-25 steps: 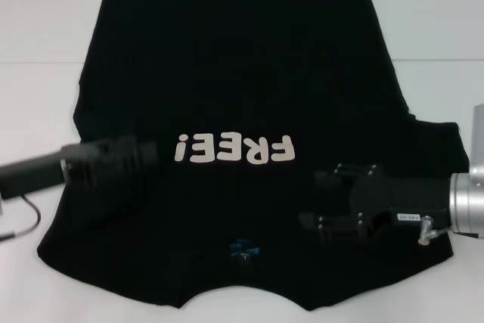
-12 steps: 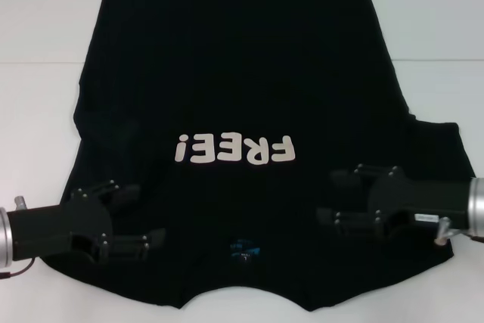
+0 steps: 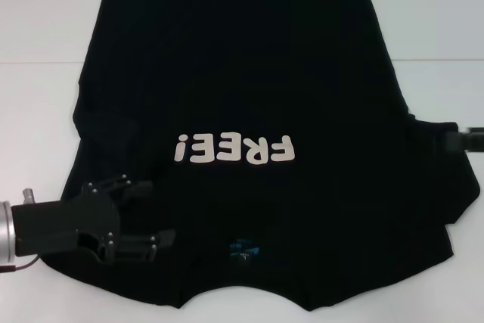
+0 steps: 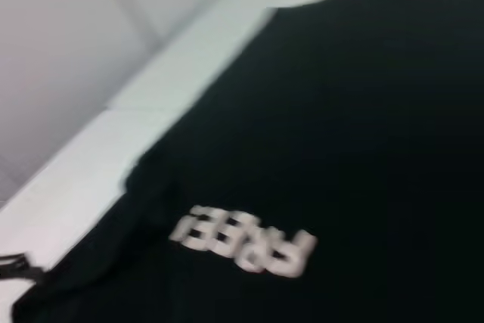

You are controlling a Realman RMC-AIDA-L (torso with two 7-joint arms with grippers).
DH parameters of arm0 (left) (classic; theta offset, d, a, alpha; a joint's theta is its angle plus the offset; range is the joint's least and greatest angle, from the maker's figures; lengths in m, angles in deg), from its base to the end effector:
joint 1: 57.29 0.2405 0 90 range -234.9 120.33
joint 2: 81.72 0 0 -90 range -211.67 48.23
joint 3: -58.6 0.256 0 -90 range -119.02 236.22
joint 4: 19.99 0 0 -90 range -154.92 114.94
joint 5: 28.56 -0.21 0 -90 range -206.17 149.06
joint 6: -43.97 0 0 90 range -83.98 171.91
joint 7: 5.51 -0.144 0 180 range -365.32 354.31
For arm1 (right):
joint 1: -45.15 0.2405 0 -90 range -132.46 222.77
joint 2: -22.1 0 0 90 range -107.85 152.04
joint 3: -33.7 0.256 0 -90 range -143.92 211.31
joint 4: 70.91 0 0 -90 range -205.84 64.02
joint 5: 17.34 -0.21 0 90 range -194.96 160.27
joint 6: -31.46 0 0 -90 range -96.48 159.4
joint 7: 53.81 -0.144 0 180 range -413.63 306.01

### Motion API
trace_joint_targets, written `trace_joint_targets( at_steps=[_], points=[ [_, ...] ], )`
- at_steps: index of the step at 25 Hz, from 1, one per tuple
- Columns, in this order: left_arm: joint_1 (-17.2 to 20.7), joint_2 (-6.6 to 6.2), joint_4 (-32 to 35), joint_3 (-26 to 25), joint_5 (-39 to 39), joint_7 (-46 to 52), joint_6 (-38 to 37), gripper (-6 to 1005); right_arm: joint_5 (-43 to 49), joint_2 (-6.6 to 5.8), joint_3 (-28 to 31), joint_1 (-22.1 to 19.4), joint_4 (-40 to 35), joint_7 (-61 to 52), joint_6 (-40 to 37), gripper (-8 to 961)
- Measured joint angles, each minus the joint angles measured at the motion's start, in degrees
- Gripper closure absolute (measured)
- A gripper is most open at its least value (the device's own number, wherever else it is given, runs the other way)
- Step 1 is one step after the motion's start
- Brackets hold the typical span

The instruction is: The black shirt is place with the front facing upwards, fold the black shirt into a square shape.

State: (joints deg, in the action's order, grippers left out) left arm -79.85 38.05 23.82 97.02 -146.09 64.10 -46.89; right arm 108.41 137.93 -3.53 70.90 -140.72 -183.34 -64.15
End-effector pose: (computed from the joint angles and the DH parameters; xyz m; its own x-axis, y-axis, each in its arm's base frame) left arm -0.2992 0.2971 0.0124 0.8715 0.2441 0.4253 0.3775 -0.8875 -0.2642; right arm 0.2659 0.3352 0.1130 0.5241 -0.7262 -0.4449 -0.8487 -0.4887 -0.2022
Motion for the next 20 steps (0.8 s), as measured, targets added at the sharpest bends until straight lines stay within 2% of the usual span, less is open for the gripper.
trace_joint_targets(
  at_steps=[2,4,10,20],
  points=[
    [-0.03,-0.10,0.11,0.00,0.05,0.00,-0.34,51,6.86,-0.51,2.64,2.28,-4.14,-11.14,-4.31,163],
    [-0.04,-0.13,0.14,0.00,-0.05,0.01,-0.20,51,13.73,-0.70,3.87,4.71,-5.04,-19.38,-6.43,189],
    [-0.19,-0.72,0.17,0.02,0.00,0.21,-0.66,50,33.23,-0.15,3.81,11.58,-0.90,-27.14,-8.44,213],
    [-0.65,-0.79,0.19,0.36,-0.40,0.03,-0.75,50,38.26,-0.54,-0.67,14.25,7.48,-32.63,0.46,214]
  ],
)
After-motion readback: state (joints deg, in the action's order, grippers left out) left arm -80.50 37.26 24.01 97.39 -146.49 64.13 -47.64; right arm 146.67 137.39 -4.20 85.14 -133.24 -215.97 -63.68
